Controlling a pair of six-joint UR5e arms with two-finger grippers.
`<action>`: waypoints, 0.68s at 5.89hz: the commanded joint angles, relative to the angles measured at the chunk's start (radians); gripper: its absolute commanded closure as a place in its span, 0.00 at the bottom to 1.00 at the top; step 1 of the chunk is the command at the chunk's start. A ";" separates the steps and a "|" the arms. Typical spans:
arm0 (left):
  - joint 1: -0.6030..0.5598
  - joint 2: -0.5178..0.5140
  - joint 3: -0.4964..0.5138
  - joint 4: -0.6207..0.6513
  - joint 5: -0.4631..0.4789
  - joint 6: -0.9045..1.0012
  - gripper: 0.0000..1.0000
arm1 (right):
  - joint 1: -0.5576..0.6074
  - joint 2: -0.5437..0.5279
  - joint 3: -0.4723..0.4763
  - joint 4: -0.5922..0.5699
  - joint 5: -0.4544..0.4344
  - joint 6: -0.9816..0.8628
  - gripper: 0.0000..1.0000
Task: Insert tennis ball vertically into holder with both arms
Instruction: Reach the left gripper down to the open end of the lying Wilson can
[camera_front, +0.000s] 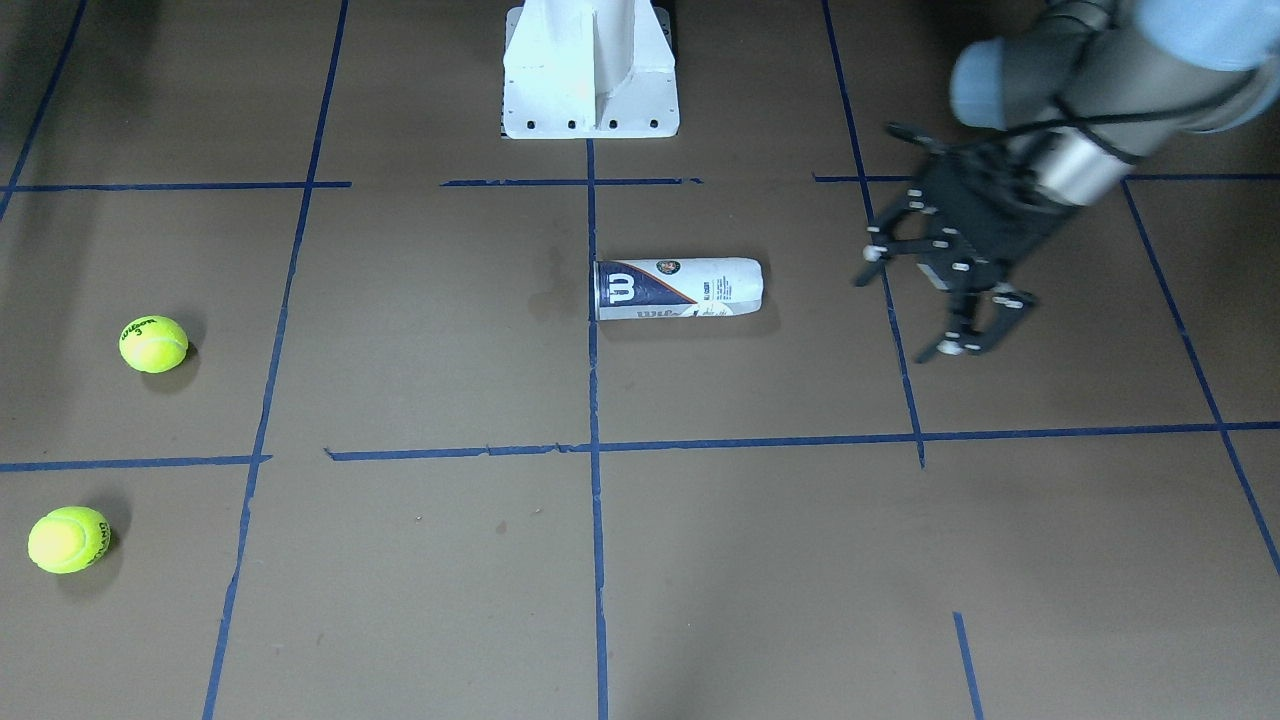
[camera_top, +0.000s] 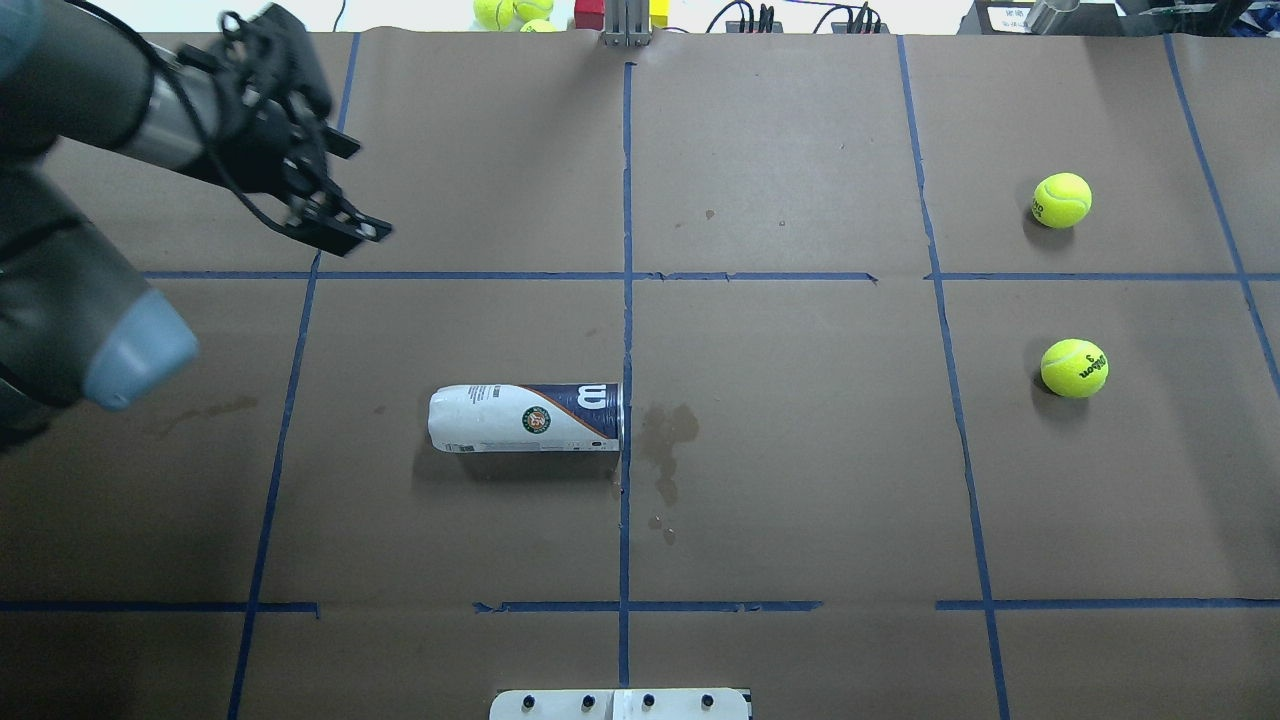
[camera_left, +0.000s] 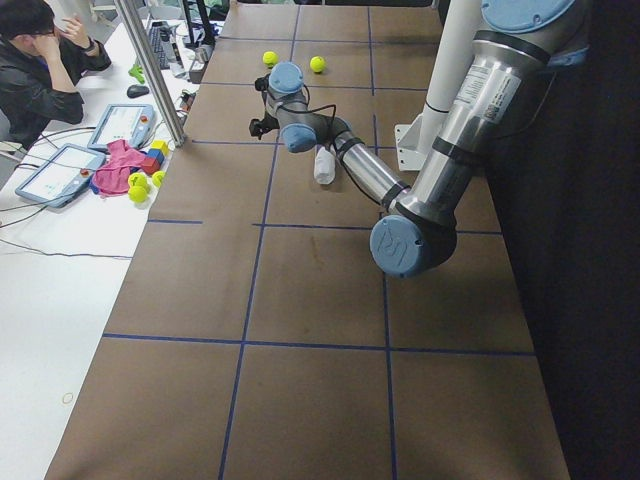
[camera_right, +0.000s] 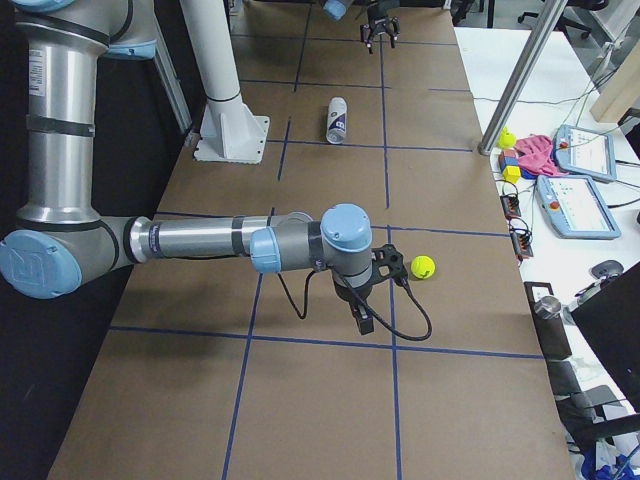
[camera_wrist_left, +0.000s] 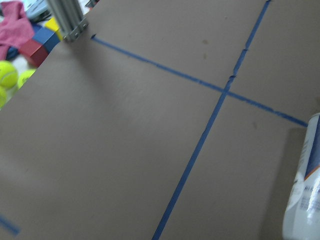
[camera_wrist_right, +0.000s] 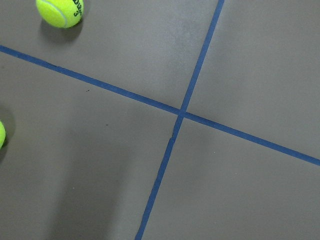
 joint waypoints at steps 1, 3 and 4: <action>0.121 -0.119 -0.025 0.221 0.097 0.003 0.00 | 0.000 -0.005 0.001 0.000 0.000 0.000 0.00; 0.232 -0.208 -0.025 0.390 0.181 0.010 0.00 | 0.000 -0.009 0.000 0.000 0.000 -0.002 0.00; 0.306 -0.277 -0.019 0.544 0.268 0.019 0.00 | -0.001 -0.011 0.000 0.000 0.000 -0.002 0.00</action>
